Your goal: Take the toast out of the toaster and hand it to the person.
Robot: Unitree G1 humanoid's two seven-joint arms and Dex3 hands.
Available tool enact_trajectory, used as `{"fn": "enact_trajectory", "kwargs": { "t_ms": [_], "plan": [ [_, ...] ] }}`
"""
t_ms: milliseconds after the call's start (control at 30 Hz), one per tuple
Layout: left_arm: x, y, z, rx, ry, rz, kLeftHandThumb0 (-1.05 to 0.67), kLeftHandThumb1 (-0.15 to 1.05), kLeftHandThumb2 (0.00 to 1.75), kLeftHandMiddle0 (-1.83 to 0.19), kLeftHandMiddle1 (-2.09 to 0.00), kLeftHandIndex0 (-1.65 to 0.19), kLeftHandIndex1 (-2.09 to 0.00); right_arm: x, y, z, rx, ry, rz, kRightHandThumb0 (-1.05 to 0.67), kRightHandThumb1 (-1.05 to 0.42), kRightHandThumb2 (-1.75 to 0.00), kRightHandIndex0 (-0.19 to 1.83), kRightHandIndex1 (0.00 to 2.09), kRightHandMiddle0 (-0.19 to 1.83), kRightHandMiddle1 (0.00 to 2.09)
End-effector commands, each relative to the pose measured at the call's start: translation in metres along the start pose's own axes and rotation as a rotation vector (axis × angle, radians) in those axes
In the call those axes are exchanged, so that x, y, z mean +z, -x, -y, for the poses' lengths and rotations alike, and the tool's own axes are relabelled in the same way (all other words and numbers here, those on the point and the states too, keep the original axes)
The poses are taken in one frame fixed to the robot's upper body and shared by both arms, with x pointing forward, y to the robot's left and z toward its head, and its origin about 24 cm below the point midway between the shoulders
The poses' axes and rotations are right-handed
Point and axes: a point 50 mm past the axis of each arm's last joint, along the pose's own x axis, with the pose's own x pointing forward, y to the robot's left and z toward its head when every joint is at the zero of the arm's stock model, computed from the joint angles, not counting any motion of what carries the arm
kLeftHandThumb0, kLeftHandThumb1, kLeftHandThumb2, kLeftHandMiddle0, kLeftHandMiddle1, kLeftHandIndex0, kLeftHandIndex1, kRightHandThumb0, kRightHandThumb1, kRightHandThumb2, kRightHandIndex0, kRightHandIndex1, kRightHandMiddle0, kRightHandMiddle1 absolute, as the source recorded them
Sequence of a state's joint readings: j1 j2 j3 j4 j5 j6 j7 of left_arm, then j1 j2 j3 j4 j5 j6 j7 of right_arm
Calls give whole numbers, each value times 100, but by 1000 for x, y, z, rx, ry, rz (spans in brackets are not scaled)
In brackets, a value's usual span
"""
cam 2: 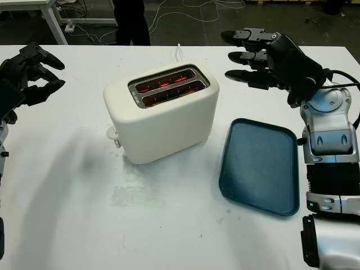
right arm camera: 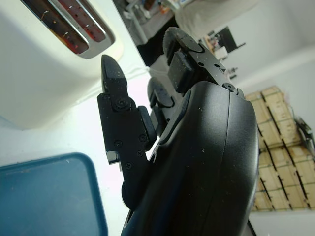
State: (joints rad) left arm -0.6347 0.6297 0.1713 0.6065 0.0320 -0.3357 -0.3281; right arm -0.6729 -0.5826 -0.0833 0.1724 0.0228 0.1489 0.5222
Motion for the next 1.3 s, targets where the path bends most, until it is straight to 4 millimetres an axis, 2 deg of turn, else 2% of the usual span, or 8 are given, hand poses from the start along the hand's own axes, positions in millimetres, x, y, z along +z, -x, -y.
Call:
{"fn": "enact_trajectory", "kwargs": {
  "t_ms": [0, 1267],
  "plan": [
    [2, 0, -2, 14, 9, 10, -105, 92, 19, -26, -160, -19, -154, 2, 0, 0, 0, 6, 19, -20, -92, -8, 55, 1, 52, 0],
    [4, -3, -2, 10, 9, 21, -105, 92, 19, -29, -157, -24, -150, 2, 0, 1, -3, -11, 16, -19, -92, -6, 55, 1, 52, 0]
  ]
}}
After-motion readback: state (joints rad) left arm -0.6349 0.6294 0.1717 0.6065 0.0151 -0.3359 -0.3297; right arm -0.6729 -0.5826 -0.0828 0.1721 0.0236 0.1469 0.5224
